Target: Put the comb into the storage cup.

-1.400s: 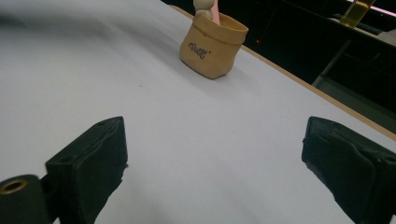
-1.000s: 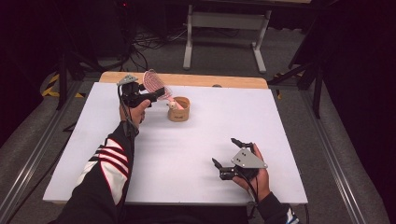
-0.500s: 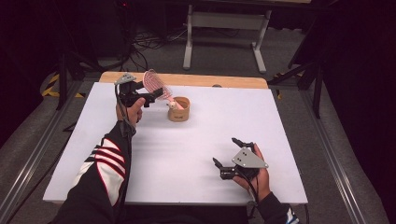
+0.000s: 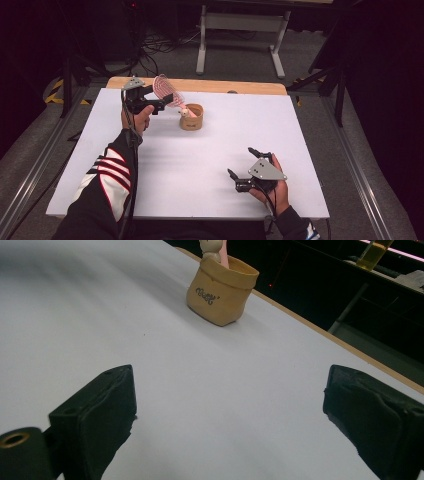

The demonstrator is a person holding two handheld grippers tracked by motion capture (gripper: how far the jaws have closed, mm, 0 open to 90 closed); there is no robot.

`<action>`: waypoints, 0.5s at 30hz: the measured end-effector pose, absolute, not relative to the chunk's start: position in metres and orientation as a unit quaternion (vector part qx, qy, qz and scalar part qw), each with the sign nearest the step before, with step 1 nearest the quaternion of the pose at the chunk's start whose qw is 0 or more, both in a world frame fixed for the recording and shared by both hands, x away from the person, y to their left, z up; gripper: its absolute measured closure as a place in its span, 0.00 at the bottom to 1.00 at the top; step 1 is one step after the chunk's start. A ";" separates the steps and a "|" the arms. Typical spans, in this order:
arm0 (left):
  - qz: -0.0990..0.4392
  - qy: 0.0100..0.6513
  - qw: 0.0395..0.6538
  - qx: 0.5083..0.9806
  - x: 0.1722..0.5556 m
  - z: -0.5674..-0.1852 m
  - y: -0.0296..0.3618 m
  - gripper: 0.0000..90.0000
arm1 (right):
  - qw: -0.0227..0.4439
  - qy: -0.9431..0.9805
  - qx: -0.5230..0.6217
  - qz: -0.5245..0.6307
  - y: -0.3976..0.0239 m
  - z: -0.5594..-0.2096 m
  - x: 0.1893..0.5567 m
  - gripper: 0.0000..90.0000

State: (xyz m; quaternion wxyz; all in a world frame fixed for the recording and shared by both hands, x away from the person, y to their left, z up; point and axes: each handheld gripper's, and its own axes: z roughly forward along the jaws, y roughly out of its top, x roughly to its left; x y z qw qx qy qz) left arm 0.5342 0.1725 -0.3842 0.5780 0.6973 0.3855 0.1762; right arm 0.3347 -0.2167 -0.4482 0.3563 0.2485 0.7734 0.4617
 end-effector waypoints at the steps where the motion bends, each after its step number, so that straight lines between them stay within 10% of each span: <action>1: 0.179 0.384 0.577 0.699 0.534 -0.384 0.173 0.05 | 0.356 0.773 0.249 0.462 -0.217 -0.448 0.335 0.08; 15: 0.199 0.363 0.557 0.720 0.529 -0.376 0.173 0.06 | 0.357 0.773 0.249 0.461 -0.216 -0.448 0.335 0.08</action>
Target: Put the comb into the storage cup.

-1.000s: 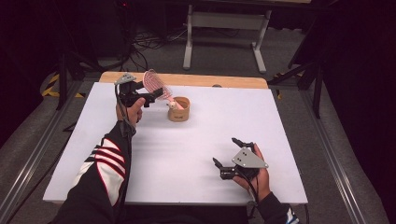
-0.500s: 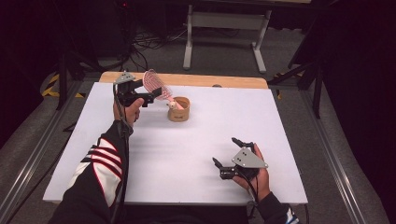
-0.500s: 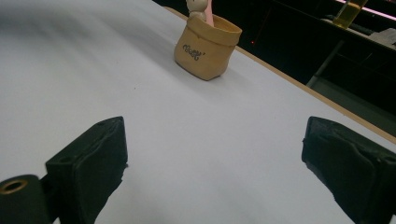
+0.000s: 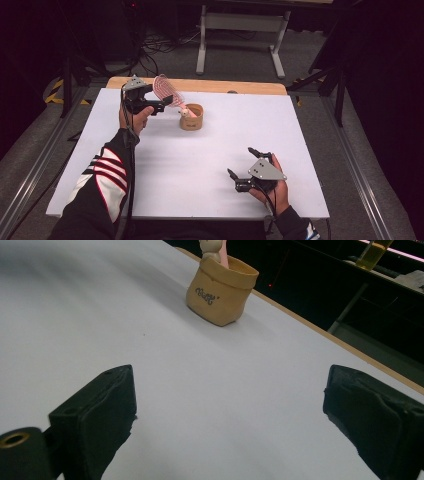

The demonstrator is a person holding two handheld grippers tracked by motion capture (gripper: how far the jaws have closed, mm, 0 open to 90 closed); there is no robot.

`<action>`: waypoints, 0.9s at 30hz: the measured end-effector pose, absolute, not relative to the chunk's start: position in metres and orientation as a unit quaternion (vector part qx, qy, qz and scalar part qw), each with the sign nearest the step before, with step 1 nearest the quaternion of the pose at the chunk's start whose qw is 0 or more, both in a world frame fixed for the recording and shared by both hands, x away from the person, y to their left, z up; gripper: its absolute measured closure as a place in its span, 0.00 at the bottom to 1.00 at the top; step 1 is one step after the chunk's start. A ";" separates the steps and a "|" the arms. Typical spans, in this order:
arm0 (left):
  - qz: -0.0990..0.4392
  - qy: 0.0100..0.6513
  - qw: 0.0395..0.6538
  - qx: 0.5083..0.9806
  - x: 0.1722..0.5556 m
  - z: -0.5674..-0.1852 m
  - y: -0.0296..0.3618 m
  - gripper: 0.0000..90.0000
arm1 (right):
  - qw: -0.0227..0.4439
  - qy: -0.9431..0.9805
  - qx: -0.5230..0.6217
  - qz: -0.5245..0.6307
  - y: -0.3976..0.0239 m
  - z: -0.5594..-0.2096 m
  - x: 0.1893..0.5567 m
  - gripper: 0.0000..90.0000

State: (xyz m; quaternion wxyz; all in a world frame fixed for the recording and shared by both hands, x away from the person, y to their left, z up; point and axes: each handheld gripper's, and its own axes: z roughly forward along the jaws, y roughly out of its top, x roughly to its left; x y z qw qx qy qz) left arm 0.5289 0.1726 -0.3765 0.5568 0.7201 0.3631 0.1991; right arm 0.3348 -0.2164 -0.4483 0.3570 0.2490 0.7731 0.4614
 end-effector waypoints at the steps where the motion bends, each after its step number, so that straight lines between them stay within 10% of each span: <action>1: 0.199 0.363 0.557 0.720 0.529 -0.376 0.173 0.06 | 0.357 0.773 0.249 0.461 -0.216 -0.448 0.335 0.08; 27: 0.215 0.348 0.549 0.729 0.513 -0.376 0.184 0.06 | 0.362 0.768 0.253 0.464 -0.218 -0.447 0.334 0.08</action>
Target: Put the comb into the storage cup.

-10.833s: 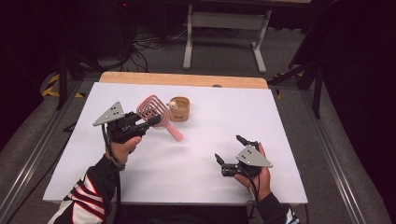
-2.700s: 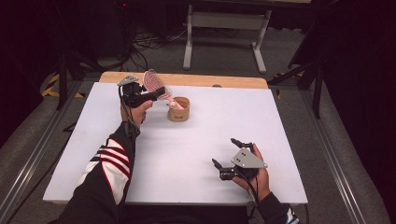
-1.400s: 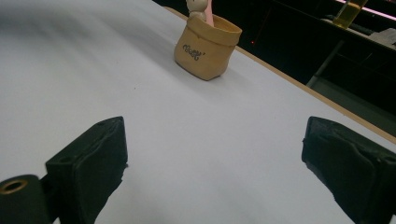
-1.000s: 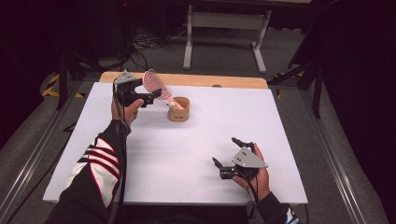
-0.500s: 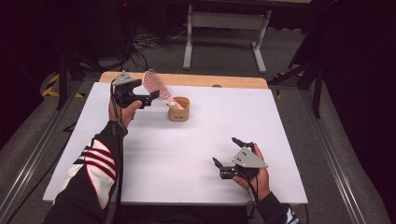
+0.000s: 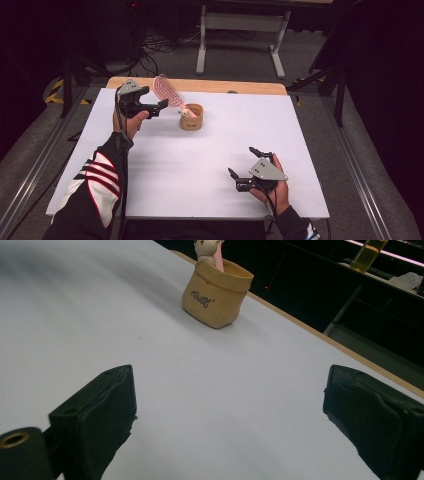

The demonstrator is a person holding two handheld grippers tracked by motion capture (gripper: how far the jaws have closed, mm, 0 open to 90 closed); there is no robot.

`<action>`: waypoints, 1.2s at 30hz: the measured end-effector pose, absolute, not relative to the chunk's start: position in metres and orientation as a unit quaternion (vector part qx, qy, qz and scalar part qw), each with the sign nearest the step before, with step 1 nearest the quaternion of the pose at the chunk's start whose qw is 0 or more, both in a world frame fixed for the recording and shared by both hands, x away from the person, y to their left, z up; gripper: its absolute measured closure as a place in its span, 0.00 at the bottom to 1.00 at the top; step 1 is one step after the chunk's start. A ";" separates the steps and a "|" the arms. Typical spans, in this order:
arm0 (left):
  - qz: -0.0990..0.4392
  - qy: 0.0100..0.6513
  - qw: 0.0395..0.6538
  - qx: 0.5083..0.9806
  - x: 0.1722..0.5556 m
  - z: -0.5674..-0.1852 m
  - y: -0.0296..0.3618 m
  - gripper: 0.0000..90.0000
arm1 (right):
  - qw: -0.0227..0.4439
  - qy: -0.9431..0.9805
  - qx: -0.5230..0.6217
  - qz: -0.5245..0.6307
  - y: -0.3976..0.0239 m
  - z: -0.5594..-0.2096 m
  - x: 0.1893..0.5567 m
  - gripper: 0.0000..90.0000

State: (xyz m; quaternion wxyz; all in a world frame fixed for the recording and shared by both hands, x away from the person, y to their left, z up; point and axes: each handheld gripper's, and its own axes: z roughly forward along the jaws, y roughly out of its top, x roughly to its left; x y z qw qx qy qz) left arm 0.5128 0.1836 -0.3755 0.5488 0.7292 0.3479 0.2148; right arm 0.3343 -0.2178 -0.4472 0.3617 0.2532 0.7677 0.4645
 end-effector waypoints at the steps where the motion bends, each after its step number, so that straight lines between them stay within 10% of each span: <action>1: 0.218 0.344 0.546 0.732 0.512 -0.375 0.183 0.06 | 0.362 0.767 0.254 0.465 -0.218 -0.447 0.334 0.08; 36: 0.256 0.300 0.526 0.753 0.474 -0.392 0.185 0.05 | 0.364 0.767 0.258 0.461 -0.216 -0.449 0.335 0.08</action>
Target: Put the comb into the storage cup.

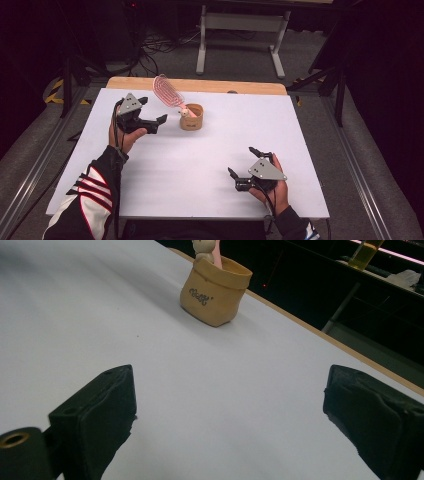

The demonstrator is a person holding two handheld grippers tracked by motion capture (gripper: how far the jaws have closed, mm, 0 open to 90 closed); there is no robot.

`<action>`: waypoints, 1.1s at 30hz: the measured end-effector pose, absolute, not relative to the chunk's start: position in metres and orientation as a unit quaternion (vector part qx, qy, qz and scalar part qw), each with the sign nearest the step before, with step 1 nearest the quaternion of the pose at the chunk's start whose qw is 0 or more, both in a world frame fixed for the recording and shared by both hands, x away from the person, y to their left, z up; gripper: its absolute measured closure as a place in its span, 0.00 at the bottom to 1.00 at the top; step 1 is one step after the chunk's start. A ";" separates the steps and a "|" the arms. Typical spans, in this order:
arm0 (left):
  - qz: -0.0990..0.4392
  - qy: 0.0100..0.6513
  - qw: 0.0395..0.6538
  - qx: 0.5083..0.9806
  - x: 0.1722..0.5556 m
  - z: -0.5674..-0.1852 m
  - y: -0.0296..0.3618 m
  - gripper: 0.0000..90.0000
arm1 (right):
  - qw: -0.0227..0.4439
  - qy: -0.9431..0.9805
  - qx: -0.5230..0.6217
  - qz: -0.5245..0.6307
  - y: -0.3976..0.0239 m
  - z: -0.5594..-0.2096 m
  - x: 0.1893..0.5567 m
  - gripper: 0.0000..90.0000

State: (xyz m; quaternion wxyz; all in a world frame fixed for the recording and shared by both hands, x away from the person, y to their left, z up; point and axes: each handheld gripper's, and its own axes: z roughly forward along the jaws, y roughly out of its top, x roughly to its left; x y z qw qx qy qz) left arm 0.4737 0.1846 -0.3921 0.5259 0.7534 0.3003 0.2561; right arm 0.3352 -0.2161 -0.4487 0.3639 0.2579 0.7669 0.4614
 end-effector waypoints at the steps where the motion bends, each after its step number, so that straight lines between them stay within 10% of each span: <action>1: 0.256 0.299 0.524 0.755 0.473 -0.393 0.185 0.05 | 0.364 0.767 0.257 0.461 -0.216 -0.449 0.335 0.08; 33: 0.260 0.255 0.539 0.760 0.436 -0.404 0.172 0.06 | 0.369 0.764 0.260 0.461 -0.216 -0.448 0.336 0.08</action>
